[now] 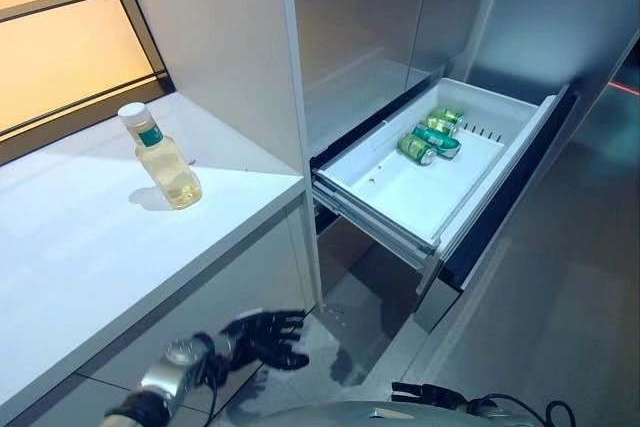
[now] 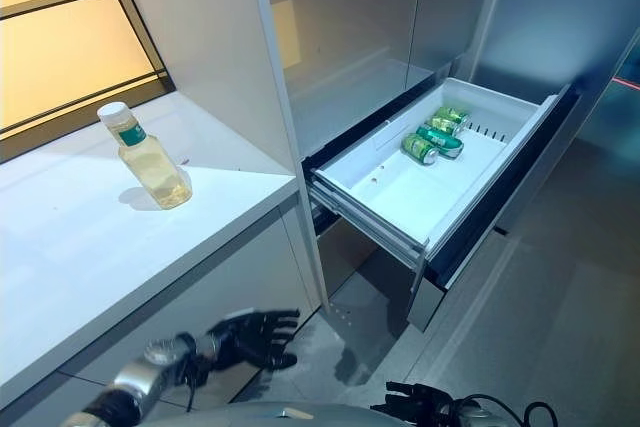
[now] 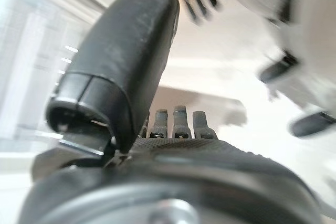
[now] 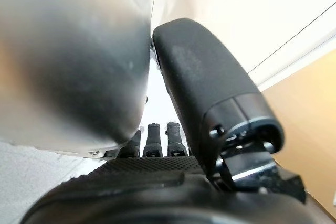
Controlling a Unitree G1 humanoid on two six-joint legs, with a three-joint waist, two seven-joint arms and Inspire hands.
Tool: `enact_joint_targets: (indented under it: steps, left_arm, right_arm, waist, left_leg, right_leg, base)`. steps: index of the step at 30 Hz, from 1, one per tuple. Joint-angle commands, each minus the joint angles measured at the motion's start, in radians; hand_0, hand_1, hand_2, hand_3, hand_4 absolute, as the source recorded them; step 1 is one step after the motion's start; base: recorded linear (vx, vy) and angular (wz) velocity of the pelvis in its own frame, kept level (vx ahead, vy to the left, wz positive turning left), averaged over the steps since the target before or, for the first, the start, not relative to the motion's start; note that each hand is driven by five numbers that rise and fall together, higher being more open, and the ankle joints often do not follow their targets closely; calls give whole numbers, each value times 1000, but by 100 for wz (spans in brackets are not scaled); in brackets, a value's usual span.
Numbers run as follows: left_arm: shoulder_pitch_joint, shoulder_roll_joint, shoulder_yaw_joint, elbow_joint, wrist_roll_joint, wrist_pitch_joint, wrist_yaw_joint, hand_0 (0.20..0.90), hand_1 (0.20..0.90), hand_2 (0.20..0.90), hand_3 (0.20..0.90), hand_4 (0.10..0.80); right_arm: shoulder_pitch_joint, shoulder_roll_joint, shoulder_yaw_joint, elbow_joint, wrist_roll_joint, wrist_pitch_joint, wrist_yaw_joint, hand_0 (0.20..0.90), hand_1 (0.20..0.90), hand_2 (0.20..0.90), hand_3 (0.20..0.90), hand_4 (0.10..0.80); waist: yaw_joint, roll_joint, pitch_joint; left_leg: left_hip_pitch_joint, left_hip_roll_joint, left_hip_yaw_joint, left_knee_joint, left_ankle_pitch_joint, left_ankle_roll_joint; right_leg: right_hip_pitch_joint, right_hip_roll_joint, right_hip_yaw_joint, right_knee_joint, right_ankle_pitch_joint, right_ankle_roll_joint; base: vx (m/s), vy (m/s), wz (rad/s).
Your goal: Put drinks into fridge and close the fridge
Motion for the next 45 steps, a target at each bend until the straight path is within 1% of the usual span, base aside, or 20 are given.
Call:
enact_joint_targets:
  steps: [1, 2, 5, 6, 7, 8, 10, 11, 12, 13, 15, 17, 18, 19, 22, 24, 26, 31, 34, 45]
  left_arm:
    - [-128, -15, 64, -140, -256, 43, -114, 900, 900, 900, 900, 800]
    - [-135, -12, 121, -268, -393, 80, -132, 900, 900, 900, 900, 800]
    - [-149, -28, 182, -381, -554, 59, -153, 900, 900, 900, 900, 800]
    - [-166, -53, 223, -448, -615, 55, -143, 900, 900, 900, 900, 800]
    - [-170, -58, 230, -459, -635, 19, -147, 900, 900, 900, 900, 800]
    - [-177, -64, 242, -479, -651, 17, -135, 900, 900, 900, 900, 800]
    - [-212, -80, 283, -536, -715, -57, -91, 900, 900, 900, 900, 800]
    - [-212, -80, 284, -537, -715, -57, -91, 900, 900, 900, 900, 800]
    - [-234, -97, 310, -570, -768, -117, -52, 900, 900, 900, 900, 800]
    - [-241, -110, 322, -582, -788, -131, -32, 900, 900, 900, 900, 800]
    - [-251, -136, 352, -609, -794, -221, 36, 900, 900, 900, 900, 800]
    - [-250, -146, 376, -630, -734, -340, 140, 900, 900, 900, 900, 800]
    - [-248, -151, 397, -636, -621, -450, 202, 900, 900, 900, 900, 800]
    - [-246, -150, 409, -646, -558, -501, 245, 900, 900, 900, 900, 800]
    - [-248, -141, 441, -654, -423, -601, 373, 900, 900, 900, 900, 800]
    - [-248, -127, 472, -639, -251, -681, 533, 900, 900, 900, 900, 800]
    - [-249, -108, 482, -625, -127, -721, 646, 900, 900, 900, 900, 800]
    - [-239, -57, 493, -584, 89, -743, 836, 900, 900, 900, 900, 800]
    - [-232, -30, 490, -540, 123, -736, 885, 900, 900, 900, 900, 800]
    - [-212, 42, 492, -389, 129, -710, 885, 900, 900, 900, 900, 800]
  right_arm:
    - [-19, -14, 10, -12, 34, -3, 12, 900, 900, 900, 900, 800]
    - [2, -11, 4, -21, 33, -14, 10, 900, 900, 900, 900, 800]
    - [25, 0, 2, -15, 31, -41, 7, 900, 900, 900, 900, 800]
    - [33, 11, 3, 8, 32, -66, 6, 900, 900, 900, 900, 800]
    - [35, 14, 5, 14, 33, -72, 5, 900, 900, 900, 900, 800]
    - [38, 17, 6, 19, 33, -79, 4, 900, 900, 900, 900, 800]
    - [46, 32, 17, 52, 41, -110, -2, 900, 900, 900, 900, 800]
    - [46, 32, 17, 52, 41, -111, -2, 900, 900, 900, 900, 800]
    - [50, 44, 26, 68, 51, -125, -9, 900, 900, 900, 900, 800]
    - [51, 50, 30, 72, 55, -129, -13, 900, 900, 900, 900, 800]
    - [51, 62, 34, 83, 61, -137, -21, 900, 900, 900, 900, 800]
    - [51, 72, 40, 85, 65, -137, -31, 900, 900, 900, 900, 800]
    - [52, 80, 43, 84, 66, -136, -39, 900, 900, 900, 900, 800]
    - [51, 84, 43, 83, 65, -134, -45, 900, 900, 900, 900, 800]
    - [49, 97, 54, 89, 65, -136, -59, 900, 900, 900, 900, 800]
    - [44, 104, 64, 95, 69, -140, -64, 900, 900, 900, 900, 800]
    - [38, 108, 73, 99, 71, -142, -69, 900, 900, 900, 900, 800]
    - [29, 115, 89, 92, 64, -139, -81, 900, 900, 900, 900, 800]
    - [23, 111, 91, 85, 59, -134, -74, 900, 900, 900, 900, 800]
    - [18, 87, 83, 77, 15, -110, -60, 900, 900, 900, 900, 800]
  waist:
    - [21, -14, -4]
    - [25, -18, -5]
    - [26, -25, -7]
    - [29, -31, -10]
    - [30, -32, -11]
    - [31, -35, -12]
    - [36, -43, -20]
    - [36, -43, -20]
    - [41, -49, -24]
    - [44, -51, -25]
    - [51, -56, -29]
    - [58, -59, -29]
    - [65, -61, -30]
    - [69, -62, -31]
    - [82, -65, -36]
    - [92, -66, -39]
    - [98, -66, -40]
    - [107, -64, -37]
    - [109, -63, -35]
    - [96, -51, -35]
  left_leg:
    - [-2, -15, 86, 6, -53, 27]
    - [-2, -15, 81, 6, -56, 28]
    - [0, -15, 75, 6, -61, 28]
    - [1, -15, 69, 6, -63, 27]
    - [1, -15, 68, 6, -64, 26]
    - [1, -15, 66, 6, -65, 26]
    - [1, -17, 51, 6, -67, 23]
    - [1, -17, 51, 6, -67, 23]
    - [2, -18, 41, 6, -69, 21]
    - [2, -19, 35, 6, -69, 20]
    - [1, -21, 24, 6, -68, 17]
    - [1, -22, 15, 6, -67, 16]
    - [0, -24, 8, 6, -67, 16]
    - [-1, -25, 3, 6, -66, 16]
    - [-4, -28, -11, 6, -65, 15]
    - [-6, -30, -19, 6, -64, 14]
    - [-8, -31, -24, 6, -62, 13]
    - [-8, -29, -33, 6, -59, 12]
    - [-7, -30, -37, 6, -59, 11]
    - [5, -23, -21, 6, -61, 6]
  right_leg:
    - [-56, -35, -3, 18, 67, 68]
    - [-54, -36, -3, 16, 68, 66]
    - [-49, -37, -3, 14, 67, 63]
    - [-45, -37, -3, 12, 65, 61]
    - [-44, -37, -3, 12, 65, 61]
    - [-44, -37, -3, 11, 64, 60]
    - [-40, -36, -8, 9, 60, 57]
    - [-40, -36, -9, 9, 60, 57]
    - [-37, -37, -14, 8, 57, 55]
    - [-36, -37, -17, 8, 56, 54]
    - [-32, -38, -25, 7, 53, 52]
    - [-30, -38, -32, 8, 49, 50]
    - [-28, -38, -38, 8, 47, 49]
    - [-27, -39, -41, 7, 45, 48]
    - [-24, -38, -51, 5, 42, 47]
    - [-23, -39, -61, 5, 37, 45]
    - [-23, -39, -65, 6, 35, 44]
    - [-20, -39, -73, 12, 28, 41]
    - [-18, -38, -73, 13, 27, 41]
    - [-9, -38, -62, 14, 24, 45]
  base:
    - [7, -22, 5]
    - [11, -25, 4]
    - [23, -34, 5]
    - [34, -35, 4]
    - [38, -35, 5]
    - [30, -29, 6]
    - [33, -35, 6]
    - [36, -34, 4]
    - [29, -26, 4]
    - [38, -33, 5]
    - [25, -19, 6]
    - [18, -11, 6]
    - [8, -11, 11]
    - [3, -10, 14]
    - [4, -8, 16]
    - [6, -2, 16]
    - [2, 1, 17]
    - [0, 6, 11]
    - [0, 5, 12]
    - [5, 7, 0]
